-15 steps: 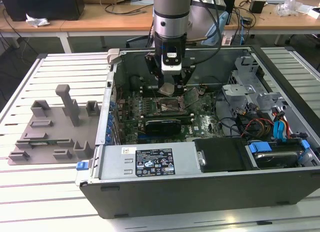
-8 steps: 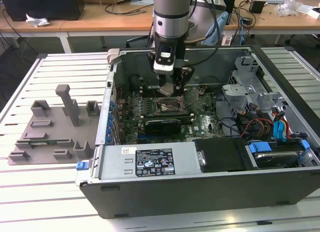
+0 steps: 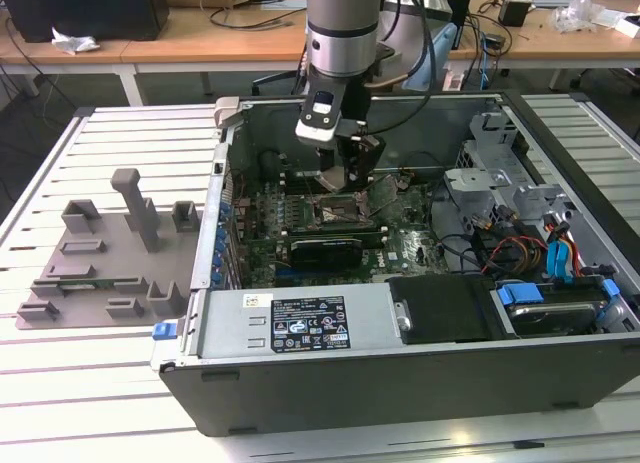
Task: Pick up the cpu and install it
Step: 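Place the cpu into insertion slot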
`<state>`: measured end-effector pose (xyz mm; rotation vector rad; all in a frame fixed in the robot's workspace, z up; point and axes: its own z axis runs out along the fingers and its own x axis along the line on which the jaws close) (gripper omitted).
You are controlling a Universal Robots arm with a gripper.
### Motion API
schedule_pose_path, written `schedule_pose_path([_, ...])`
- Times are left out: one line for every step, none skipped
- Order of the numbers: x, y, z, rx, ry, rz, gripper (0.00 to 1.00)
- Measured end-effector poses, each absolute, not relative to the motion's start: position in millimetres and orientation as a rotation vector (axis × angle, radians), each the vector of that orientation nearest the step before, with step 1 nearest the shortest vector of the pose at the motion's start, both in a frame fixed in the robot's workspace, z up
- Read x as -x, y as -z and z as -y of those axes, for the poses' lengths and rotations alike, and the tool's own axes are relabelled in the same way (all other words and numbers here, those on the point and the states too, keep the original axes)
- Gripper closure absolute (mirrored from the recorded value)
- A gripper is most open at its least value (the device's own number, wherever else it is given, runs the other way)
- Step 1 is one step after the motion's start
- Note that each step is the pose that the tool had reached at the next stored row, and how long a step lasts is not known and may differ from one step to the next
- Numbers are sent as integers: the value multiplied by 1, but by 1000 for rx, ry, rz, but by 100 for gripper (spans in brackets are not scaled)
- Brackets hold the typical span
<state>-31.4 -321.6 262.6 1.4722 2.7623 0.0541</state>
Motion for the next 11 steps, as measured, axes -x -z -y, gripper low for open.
schedule_pose_path([31,-262,322,-1512,-54,-2740,45])
schedule_pose_path([31,-262,322,-1548,-54,-2719,45])
schedule_pose_path([31,-262,322,-1572,-53,-2705,45])
schedule_pose_path([31,-262,322,-1609,-53,-2683,45])
schedule_pose_path([31,-262,322,-1638,-53,-2665,45])
schedule_pose_path([31,-262,322,-1662,-53,-2649,45])
schedule_pose_path([31,-262,322,-1697,-52,-2627,45])
schedule_pose_path([31,-262,322,-1719,-52,-2612,45])
schedule_pose_path([31,-261,322,-1750,-52,-2591,45])
schedule_pose_path([31,-261,322,-1772,-52,-2576,45])
schedule_pose_path([31,-261,322,-1797,-52,-2558,45])
